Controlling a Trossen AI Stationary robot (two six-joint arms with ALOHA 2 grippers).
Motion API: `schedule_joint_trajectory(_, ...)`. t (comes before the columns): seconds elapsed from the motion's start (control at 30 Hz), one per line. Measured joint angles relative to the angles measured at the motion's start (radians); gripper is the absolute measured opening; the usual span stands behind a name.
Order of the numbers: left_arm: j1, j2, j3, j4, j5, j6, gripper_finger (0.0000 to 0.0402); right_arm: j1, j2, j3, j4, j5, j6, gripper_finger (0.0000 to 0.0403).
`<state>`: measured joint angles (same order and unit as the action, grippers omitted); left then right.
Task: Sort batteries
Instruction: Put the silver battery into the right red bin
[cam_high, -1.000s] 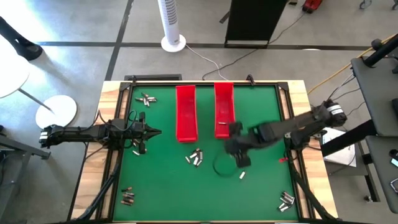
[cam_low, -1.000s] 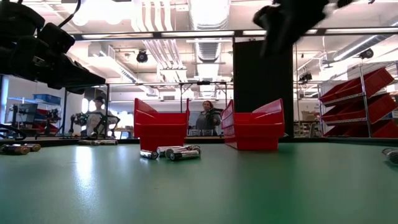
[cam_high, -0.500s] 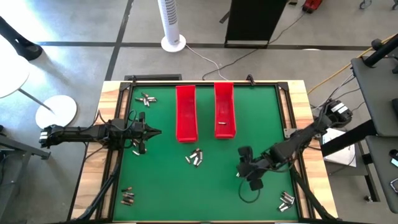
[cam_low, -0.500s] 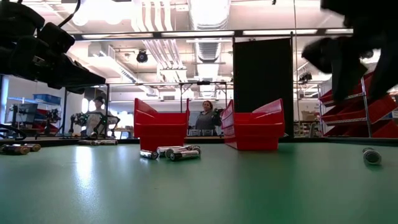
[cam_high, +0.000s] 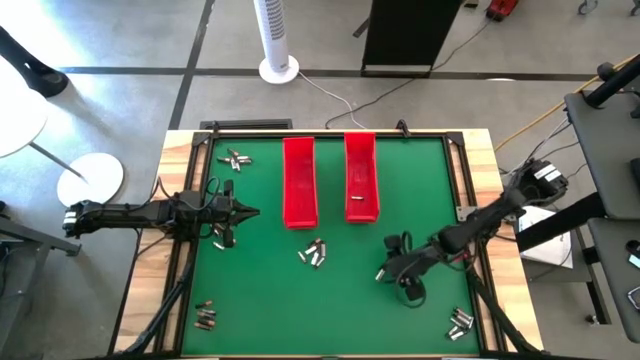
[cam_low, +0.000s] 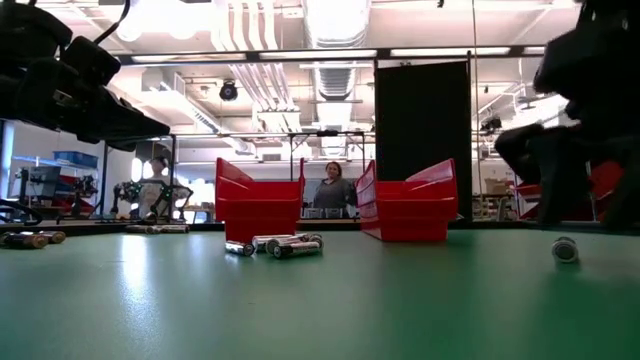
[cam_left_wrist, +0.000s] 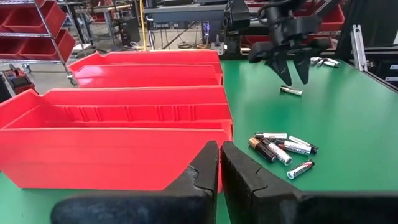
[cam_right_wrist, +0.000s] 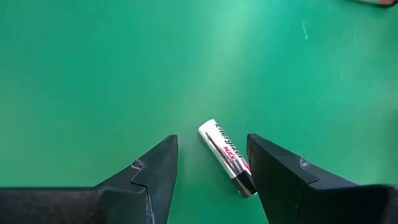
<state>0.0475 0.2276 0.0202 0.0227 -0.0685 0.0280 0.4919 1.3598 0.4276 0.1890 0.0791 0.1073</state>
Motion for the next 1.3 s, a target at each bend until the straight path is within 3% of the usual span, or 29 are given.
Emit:
schedule_joint_trajectory(0.47, 0.0, 0.007, 0.0, 0.0, 0.0, 0.0, 0.0, -0.198, 0.012, -0.179, 0.398, -0.271, -0.263, 0.0168)
schedule_joint_trajectory(0.73, 0.0, 0.007, 0.0, -0.001, 0.0, 0.0, 0.0, -0.252, 0.141, -0.171, 0.581, -0.392, -0.305, 0.0173)
schedule_joint_trajectory(1.3, 0.0, 0.007, 0.0, 0.0, 0.0, 0.0, 0.0, -0.301, 0.374, -0.141, 0.698, -0.408, -0.272, 0.0125)
